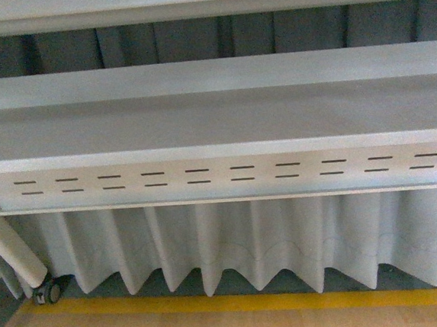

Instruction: Wind up and store yellow beetle toy

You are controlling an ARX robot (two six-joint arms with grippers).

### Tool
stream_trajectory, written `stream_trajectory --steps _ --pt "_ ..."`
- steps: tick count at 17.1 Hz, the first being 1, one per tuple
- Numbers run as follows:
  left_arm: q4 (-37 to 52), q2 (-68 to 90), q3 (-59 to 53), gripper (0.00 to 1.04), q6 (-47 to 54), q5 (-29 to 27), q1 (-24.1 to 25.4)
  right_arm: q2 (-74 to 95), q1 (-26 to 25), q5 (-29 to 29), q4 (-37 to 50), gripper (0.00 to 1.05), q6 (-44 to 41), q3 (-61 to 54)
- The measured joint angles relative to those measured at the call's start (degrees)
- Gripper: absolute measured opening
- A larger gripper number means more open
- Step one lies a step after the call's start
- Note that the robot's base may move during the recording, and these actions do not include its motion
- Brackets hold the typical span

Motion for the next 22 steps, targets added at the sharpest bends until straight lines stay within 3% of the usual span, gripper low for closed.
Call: stream_trajectory --steps 22 --pt "0.0 0.0 0.0 0.98 0.0 -0.02 0.0 0.0 0.0 0.0 0.0 0.98 0.0 0.0"
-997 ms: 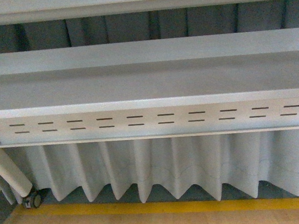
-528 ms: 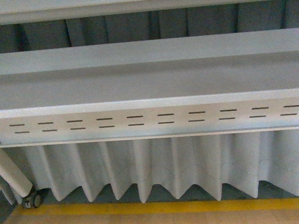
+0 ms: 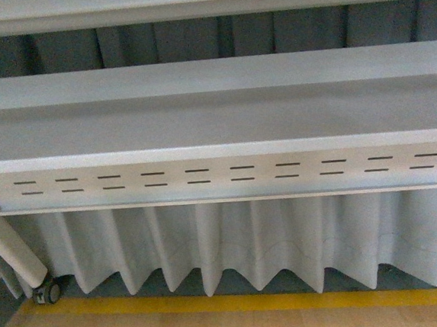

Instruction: Wind up and store yellow beetle toy

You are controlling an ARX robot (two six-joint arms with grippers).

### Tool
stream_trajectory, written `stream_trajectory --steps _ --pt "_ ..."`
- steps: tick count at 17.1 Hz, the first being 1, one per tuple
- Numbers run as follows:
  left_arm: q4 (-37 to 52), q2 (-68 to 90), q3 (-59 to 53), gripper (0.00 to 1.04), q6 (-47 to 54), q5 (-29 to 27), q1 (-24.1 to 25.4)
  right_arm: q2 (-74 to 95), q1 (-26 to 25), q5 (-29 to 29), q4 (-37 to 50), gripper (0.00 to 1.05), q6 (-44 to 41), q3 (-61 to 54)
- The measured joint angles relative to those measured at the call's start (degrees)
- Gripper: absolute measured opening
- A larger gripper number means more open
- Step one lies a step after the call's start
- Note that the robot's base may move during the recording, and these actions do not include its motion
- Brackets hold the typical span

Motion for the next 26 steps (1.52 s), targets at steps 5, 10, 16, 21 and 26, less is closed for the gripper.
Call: stream_trajectory --steps 5,10,16,21,26 --pt "0.0 0.0 0.0 0.98 -0.02 0.02 0.0 0.0 0.0 0.0 0.0 0.98 0.0 0.0" --pt "0.0 0.0 0.0 0.98 0.0 0.02 0.0 0.0 0.0 0.0 0.0 0.98 0.0 0.0" --pt "-0.13 0.0 0.0 0.98 -0.02 0.02 0.0 0.0 0.0 0.0 -0.17 0.98 0.0 0.0" --pt "-0.09 0.0 0.0 0.98 -0.02 -0.17 0.0 -0.02 0.0 -0.04 -0.07 0.98 0.0 0.0" --pt "0.0 0.0 0.0 0.98 0.0 -0.13 0.0 0.0 0.0 -0.04 -0.02 0.98 0.0 0.0"
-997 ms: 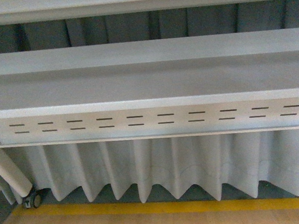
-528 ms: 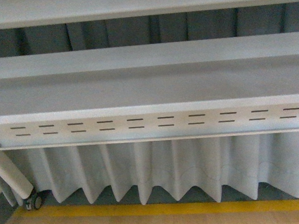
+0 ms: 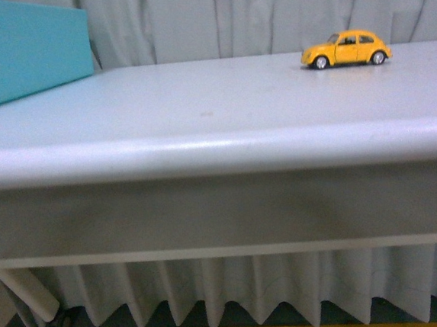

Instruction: Wind up and store yellow beetle toy

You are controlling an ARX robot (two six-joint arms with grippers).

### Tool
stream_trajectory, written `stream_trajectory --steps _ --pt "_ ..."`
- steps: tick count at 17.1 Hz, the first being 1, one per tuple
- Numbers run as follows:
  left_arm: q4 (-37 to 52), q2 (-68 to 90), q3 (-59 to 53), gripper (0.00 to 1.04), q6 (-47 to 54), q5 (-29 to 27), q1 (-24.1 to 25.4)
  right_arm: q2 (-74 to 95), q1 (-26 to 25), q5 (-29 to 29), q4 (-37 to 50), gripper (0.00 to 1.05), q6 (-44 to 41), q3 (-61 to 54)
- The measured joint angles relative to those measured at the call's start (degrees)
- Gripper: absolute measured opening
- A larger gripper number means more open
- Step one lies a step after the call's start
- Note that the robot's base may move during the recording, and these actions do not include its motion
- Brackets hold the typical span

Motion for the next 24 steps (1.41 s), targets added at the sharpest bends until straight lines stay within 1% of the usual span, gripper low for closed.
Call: stream_trajectory --steps 24 --pt "0.09 0.0 0.0 0.98 0.0 0.0 0.0 0.0 0.0 0.0 0.09 0.98 0.02 0.0"
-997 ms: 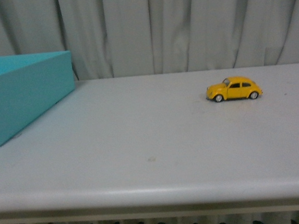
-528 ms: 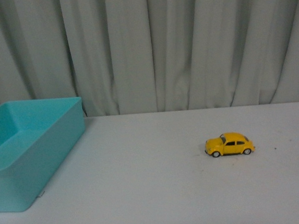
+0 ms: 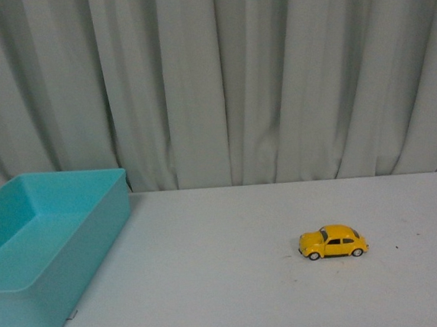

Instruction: Wind up and store yellow beetle toy

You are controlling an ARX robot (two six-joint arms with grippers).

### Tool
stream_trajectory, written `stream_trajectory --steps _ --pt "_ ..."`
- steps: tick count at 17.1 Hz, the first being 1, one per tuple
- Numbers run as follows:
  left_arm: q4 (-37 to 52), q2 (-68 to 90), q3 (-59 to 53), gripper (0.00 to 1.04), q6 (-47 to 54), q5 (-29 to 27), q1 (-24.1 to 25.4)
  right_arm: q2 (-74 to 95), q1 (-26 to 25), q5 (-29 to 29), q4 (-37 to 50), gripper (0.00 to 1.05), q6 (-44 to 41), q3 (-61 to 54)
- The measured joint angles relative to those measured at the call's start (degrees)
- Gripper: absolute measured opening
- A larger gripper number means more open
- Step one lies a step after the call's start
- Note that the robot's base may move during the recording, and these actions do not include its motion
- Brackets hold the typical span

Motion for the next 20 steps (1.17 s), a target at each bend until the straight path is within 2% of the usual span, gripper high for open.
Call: stream_trajectory --steps 20 --pt "-0.02 0.0 0.0 0.98 -0.02 -0.04 0.0 0.0 0.0 0.02 0.02 0.98 0.0 0.0"
